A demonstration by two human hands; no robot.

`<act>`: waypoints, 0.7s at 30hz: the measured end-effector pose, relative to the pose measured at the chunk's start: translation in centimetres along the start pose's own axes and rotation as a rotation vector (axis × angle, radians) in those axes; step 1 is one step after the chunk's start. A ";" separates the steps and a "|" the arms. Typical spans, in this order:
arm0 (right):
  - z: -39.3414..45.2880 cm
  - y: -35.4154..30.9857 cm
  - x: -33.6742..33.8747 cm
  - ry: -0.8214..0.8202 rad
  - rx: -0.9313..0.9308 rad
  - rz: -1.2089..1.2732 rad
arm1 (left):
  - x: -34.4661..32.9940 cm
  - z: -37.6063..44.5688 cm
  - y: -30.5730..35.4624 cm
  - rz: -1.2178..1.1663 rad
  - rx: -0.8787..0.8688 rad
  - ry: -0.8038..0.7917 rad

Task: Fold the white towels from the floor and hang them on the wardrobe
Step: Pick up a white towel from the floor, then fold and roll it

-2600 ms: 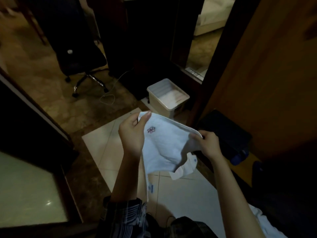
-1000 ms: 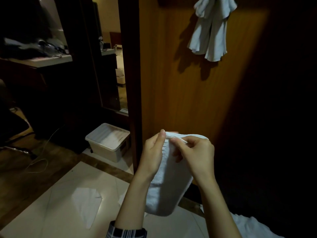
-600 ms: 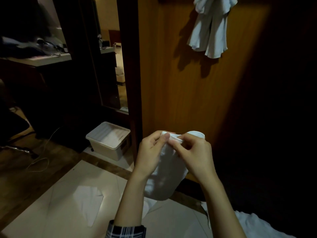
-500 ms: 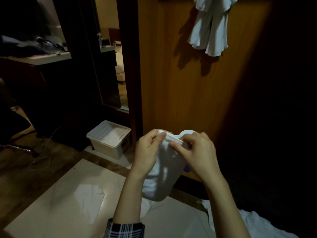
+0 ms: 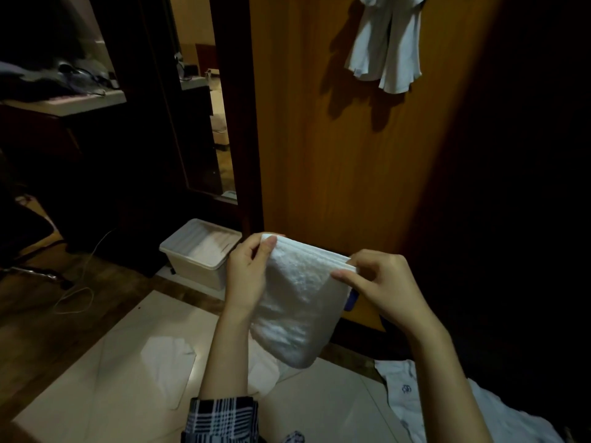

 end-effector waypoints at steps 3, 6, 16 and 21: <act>-0.1 -0.7 -0.1 0.027 0.062 -0.044 | 0.5 0.2 -1.4 0.070 0.105 -0.009; -0.1 -1.1 -0.3 0.048 0.101 -0.079 | 1.1 0.0 -2.9 0.032 0.217 0.024; -1.9 -4.3 -1.6 -0.023 0.356 -0.270 | 0.0 0.3 -1.8 -0.122 0.140 -0.048; -2.4 -6.5 -3.0 -0.228 0.506 -0.363 | -1.2 -0.2 -1.3 -0.035 0.091 -0.161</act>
Point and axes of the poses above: each hand's wrist, its own z-axis towards the middle knuckle, its own x-axis out of the back of the hand, y = z × x, the point moved 10 cm from there along z, towards the middle knuckle, and after that the axes turned 10 degrees about -z, right-handed, at the moved point
